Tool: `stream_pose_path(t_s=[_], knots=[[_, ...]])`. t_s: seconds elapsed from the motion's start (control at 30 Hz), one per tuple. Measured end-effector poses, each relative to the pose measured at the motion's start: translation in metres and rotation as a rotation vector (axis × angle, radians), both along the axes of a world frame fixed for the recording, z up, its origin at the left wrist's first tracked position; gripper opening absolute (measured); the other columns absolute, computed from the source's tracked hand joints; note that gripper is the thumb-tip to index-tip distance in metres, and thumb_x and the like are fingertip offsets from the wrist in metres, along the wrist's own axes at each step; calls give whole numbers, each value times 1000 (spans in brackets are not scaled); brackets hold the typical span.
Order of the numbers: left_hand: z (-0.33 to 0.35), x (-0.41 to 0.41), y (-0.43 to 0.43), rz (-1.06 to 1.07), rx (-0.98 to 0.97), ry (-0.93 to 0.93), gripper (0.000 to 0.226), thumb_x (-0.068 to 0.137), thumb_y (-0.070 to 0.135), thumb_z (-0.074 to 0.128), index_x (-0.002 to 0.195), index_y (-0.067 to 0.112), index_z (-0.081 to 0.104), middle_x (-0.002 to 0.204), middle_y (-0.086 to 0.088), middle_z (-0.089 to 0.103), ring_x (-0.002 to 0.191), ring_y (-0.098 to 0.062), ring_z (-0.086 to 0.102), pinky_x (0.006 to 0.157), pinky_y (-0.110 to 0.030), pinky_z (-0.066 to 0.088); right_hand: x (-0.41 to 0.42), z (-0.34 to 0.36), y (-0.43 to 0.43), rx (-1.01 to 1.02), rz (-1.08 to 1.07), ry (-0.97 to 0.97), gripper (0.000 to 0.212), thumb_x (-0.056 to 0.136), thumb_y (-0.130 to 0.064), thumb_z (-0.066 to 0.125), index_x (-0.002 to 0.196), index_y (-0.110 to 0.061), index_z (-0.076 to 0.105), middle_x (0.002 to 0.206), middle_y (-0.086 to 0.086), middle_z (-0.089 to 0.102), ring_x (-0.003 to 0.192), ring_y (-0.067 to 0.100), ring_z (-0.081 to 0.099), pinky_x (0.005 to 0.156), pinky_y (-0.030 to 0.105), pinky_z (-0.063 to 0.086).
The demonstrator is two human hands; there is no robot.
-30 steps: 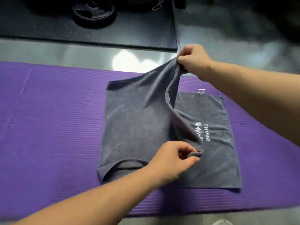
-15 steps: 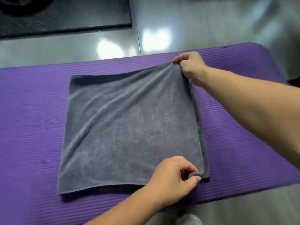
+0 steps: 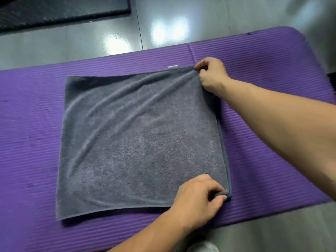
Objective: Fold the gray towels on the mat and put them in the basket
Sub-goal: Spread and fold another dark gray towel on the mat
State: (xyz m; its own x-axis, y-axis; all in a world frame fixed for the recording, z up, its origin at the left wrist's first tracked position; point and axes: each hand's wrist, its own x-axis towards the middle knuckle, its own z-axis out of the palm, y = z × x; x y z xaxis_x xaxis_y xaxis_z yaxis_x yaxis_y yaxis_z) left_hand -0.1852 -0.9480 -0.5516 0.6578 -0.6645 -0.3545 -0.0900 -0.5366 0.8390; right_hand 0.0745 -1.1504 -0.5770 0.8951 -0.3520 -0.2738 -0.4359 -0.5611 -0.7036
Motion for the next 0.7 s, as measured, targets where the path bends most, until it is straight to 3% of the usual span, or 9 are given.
stream_pose_path(t_s=[0.37,0.57,0.7], knots=[[-16,-8,-18,-11,51,-155,22,91,45,60,105,32,71,105,10,65,103,-13,62,85,-36,54,-4,-2,-8,-44,23,-51,28,93,-10,48,100,-25,70,113,-6,66,106,8,58,92,17,42],[-21,-23,-32,107,27,-316,17,84,48,60,85,30,61,86,12,64,80,-11,63,64,-26,53,-7,-4,-10,2,28,-72,25,93,-13,55,105,-24,74,111,-7,70,108,9,64,102,24,49],[-24,-23,-38,100,87,-279,23,90,49,54,90,29,64,95,10,64,91,-15,63,75,-34,55,-7,-4,-11,2,34,-73,25,93,-14,56,108,-23,74,114,-6,70,109,9,63,105,27,48]])
